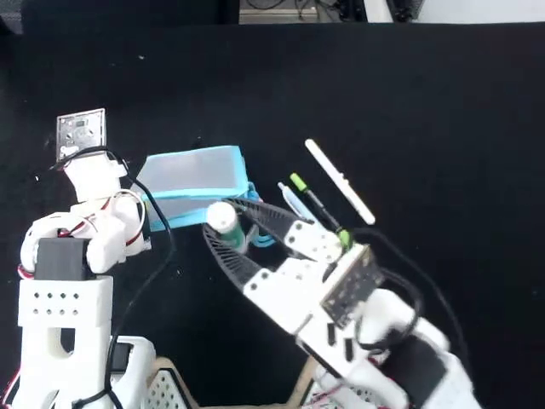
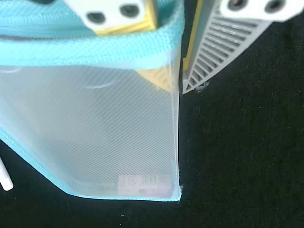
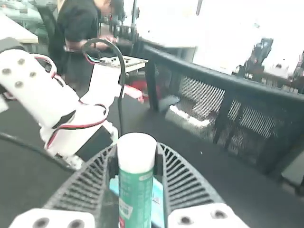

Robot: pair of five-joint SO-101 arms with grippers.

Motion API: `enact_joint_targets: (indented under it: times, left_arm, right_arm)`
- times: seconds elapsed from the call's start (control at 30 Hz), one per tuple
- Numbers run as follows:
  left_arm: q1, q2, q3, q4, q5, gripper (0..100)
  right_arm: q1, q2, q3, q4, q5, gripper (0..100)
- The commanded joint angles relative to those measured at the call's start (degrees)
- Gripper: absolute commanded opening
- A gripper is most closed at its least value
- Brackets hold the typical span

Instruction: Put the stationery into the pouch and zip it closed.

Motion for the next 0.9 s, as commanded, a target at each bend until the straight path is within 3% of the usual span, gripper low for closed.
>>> enact_joint_targets:
  times: [0.0, 0.2, 0.33, 0.53, 0.73, 0.87]
  left_arm:
    - [-0.66, 0.00, 0.84, 0.18, 0.00, 3]
    - [-0.66, 0.00, 0.75, 0.09, 0.09, 3]
    - [-0.66, 0.00, 0.66, -0.09, 0.18, 3]
    - [-0.66, 0.00, 0.66, 0.09, 0.18, 3]
    - [-0.66, 0.00, 0.66, 0.18, 0.18, 3]
    - [-0.66, 0.00, 0.66, 0.18, 0.18, 3]
  right_arm:
    - [-0.44, -2.77, 3.47, -9.49, -0.62, 1.1]
    - [-0.79, -2.77, 5.58, -15.38, -0.88, 1.1]
    - [-6.24, -2.68, 9.27, -20.40, -0.35, 1.1]
    - [-8.18, -2.77, 21.76, -38.15, -0.26, 1.1]
    - [-8.18, -2.77, 25.36, -43.87, 9.93, 1.1]
    - [-7.21, -2.77, 27.47, -46.68, 12.66, 1.1]
